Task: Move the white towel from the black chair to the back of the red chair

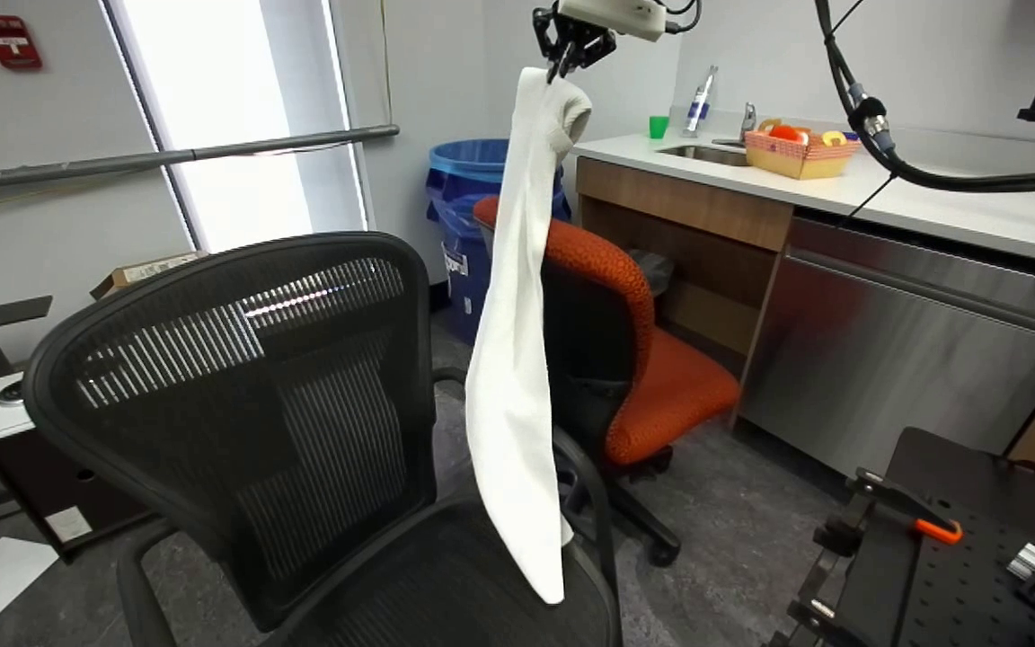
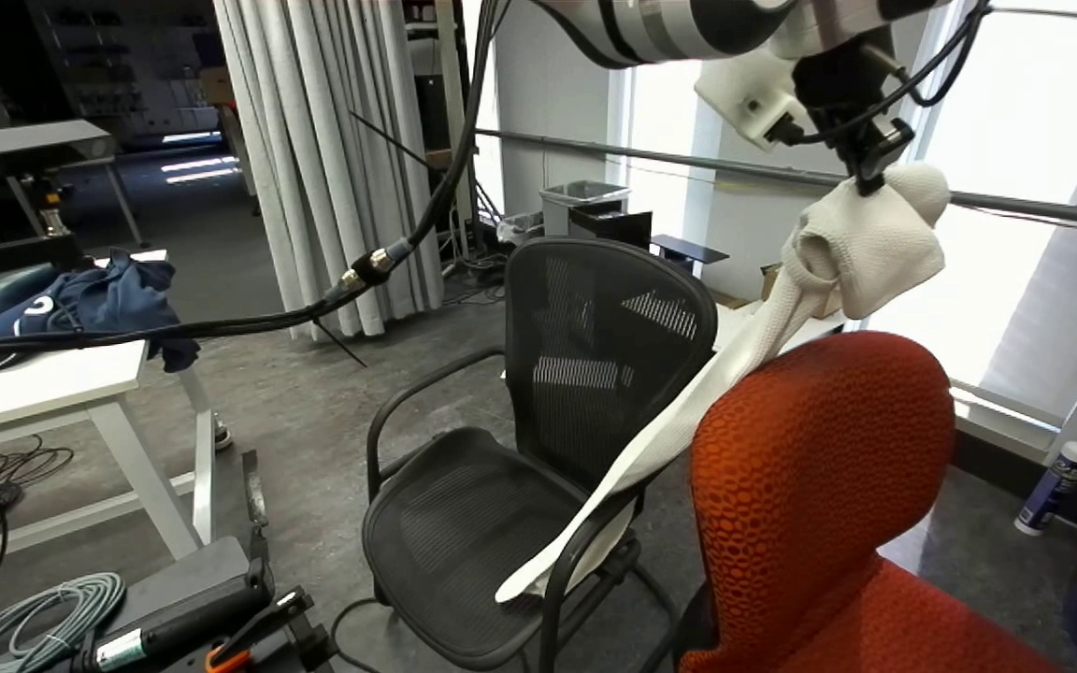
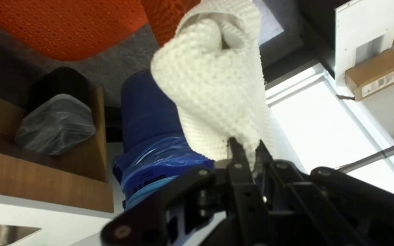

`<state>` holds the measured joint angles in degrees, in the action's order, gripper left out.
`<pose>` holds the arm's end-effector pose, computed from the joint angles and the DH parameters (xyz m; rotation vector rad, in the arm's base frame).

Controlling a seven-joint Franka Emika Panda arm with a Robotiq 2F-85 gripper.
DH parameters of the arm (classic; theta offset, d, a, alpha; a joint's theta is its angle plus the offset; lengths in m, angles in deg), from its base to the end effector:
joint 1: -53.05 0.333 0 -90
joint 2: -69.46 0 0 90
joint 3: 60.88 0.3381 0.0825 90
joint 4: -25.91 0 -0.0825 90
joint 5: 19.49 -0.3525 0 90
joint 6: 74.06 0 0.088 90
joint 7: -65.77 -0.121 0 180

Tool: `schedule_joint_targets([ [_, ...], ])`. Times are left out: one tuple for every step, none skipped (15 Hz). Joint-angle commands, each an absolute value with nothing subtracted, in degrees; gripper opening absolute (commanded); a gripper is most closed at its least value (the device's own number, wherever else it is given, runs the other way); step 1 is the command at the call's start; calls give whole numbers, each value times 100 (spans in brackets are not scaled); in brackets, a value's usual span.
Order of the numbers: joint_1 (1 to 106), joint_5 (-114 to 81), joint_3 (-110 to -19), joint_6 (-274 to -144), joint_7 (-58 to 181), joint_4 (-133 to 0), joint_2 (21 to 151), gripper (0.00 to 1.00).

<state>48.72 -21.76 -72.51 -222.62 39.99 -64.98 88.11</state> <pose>0.6683 -0.1694 0.5521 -2.7397 1.0335 -1.0484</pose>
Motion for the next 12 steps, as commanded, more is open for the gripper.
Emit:
schedule_joint_targets([
  [4581, -2400, -7401, -22062, 3805, -6302, 8624, 0],
  [4475, -2438, -7465, -22040, 3788, -6266, 8623, 0],
  [4384, -2473, -7521, -21993, 3757, -6233, 8622, 0],
  [4278, -2524, -7578, -21951, 3735, -6211, 8636, 0],
  [4173, -2567, -7645, -21869, 3695, -6151, 8685, 0],
  [4068, -2598, -7713, -21811, 3659, -6132, 8720, 0],
  [3965, -2652, -7766, -21736, 3644, -6124, 8748, 0],
  [3859, -2696, -7821, -21656, 3632, -6090, 8814, 0],
  [3989, -2524, -7883, -21920, 3369, -6596, 8694, 0],
  [3973, -2498, -7921, -21938, 3314, -6699, 8707, 0],
  [4027, -2467, -7931, -22054, 3224, -6923, 8711, 0],
  [4071, -2441, -7932, -22162, 3167, -7075, 8736, 0],
])
